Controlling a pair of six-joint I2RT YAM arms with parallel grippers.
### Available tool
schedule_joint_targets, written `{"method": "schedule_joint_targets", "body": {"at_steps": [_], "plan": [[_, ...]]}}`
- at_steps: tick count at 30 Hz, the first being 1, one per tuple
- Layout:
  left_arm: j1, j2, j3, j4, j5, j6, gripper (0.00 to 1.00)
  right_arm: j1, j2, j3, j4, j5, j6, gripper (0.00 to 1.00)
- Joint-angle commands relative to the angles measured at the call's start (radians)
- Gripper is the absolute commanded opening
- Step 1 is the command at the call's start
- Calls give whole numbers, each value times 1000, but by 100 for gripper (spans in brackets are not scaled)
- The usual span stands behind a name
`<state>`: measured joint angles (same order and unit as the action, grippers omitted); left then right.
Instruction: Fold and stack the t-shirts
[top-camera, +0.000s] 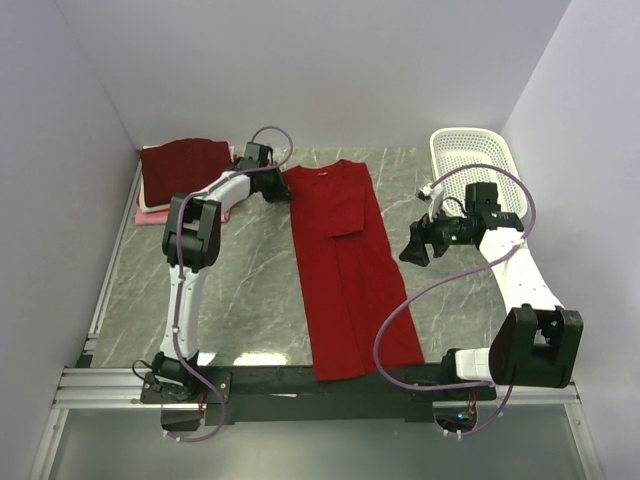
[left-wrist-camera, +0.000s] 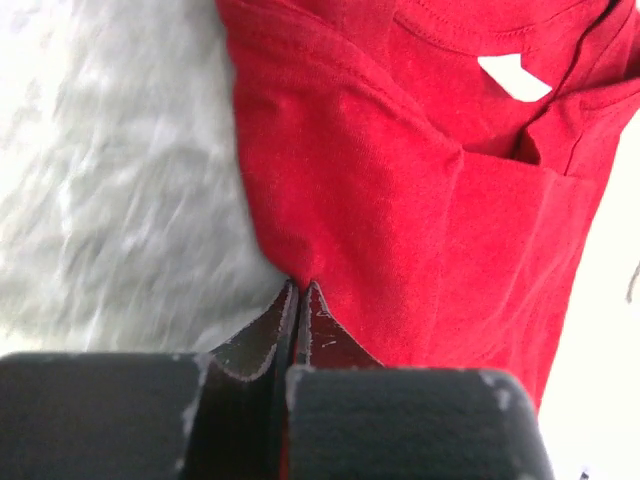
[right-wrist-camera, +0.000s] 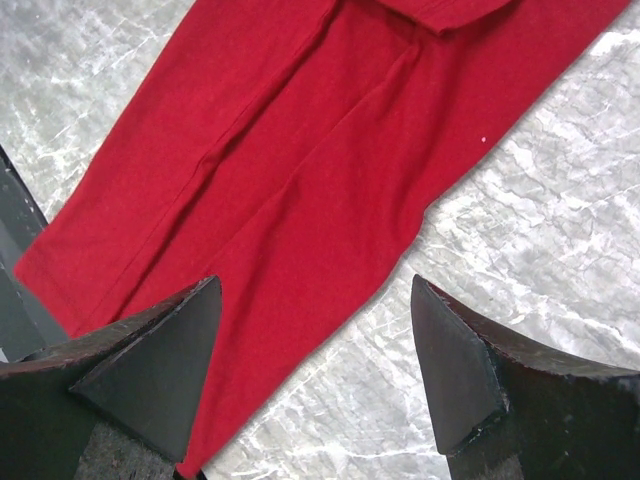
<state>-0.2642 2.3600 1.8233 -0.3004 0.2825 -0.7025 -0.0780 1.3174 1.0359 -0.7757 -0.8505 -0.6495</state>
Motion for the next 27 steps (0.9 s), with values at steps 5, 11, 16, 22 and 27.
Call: {"method": "schedule_joint_targets", "body": {"at_steps": [5,11,16,22,27], "plan": [[37,151,267,-106,-20,-38,0,-11,8,35,1,2,-15,82],[72,309,511,-169,56,-68,0,-12,34,39,4,14,-9,83],[86,224,406,-111,107,-26,25,-12,74,50,12,28,1,83],[91,-143,149,-49,73,249,59,24,69,75,-46,2,-104,84],[89,-599,-209,97,64,443,77,194,-26,-8,-33,28,-228,86]]}}
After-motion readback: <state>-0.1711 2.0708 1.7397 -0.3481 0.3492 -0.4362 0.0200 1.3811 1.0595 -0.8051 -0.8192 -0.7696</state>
